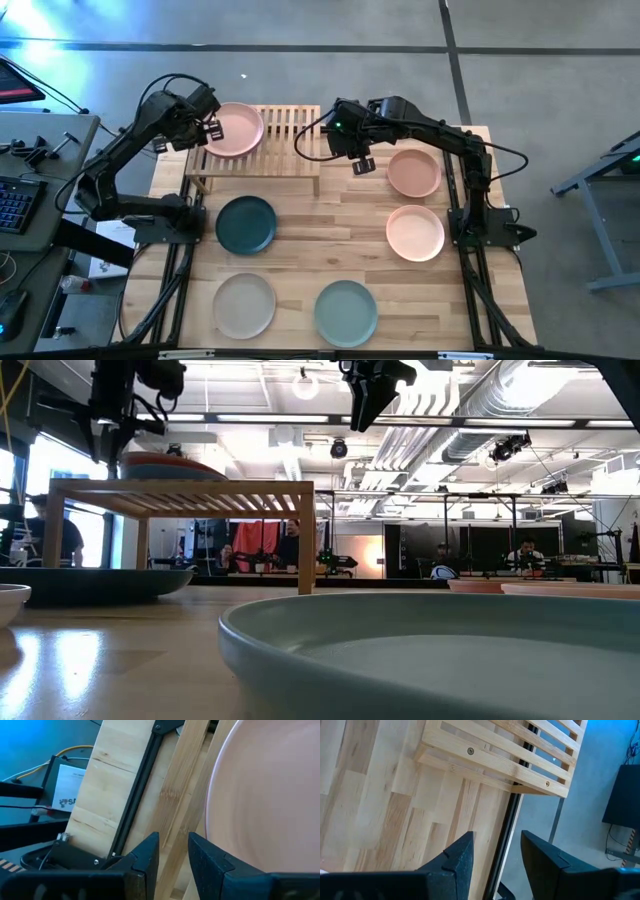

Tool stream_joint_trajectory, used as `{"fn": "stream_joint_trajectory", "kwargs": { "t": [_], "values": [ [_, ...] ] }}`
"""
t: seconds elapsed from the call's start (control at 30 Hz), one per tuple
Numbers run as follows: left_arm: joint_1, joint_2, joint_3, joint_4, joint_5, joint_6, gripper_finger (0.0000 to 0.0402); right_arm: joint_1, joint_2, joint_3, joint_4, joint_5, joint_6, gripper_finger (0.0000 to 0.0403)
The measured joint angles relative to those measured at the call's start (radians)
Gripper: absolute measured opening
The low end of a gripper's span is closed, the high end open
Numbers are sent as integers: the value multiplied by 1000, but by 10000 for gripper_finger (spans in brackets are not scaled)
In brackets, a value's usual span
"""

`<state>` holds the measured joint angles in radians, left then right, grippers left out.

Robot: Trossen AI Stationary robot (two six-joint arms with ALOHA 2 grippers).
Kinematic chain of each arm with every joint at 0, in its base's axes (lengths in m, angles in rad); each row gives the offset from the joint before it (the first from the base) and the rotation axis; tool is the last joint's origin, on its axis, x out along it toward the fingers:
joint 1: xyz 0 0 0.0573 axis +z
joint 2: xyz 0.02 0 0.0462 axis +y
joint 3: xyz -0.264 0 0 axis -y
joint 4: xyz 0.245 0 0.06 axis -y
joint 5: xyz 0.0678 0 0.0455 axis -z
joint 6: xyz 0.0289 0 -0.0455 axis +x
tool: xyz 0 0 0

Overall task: Place and stack plates onto a shelf
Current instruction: Stack the green plate on the top of the light pink plate

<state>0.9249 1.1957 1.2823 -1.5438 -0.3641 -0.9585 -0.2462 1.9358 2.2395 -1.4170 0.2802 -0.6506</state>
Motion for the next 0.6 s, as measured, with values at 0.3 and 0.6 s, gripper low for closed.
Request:
{"fn": "stream_joint_trajectory", "kwargs": {
  "t": [0.3,0.6],
  "values": [
    [0,-14,0,1,-1,19,91,0,0,0,0,0,0,141],
    [0,-152,0,-3,42,20,91,-1,0,0,-6,0,60,141]
  ]
}}
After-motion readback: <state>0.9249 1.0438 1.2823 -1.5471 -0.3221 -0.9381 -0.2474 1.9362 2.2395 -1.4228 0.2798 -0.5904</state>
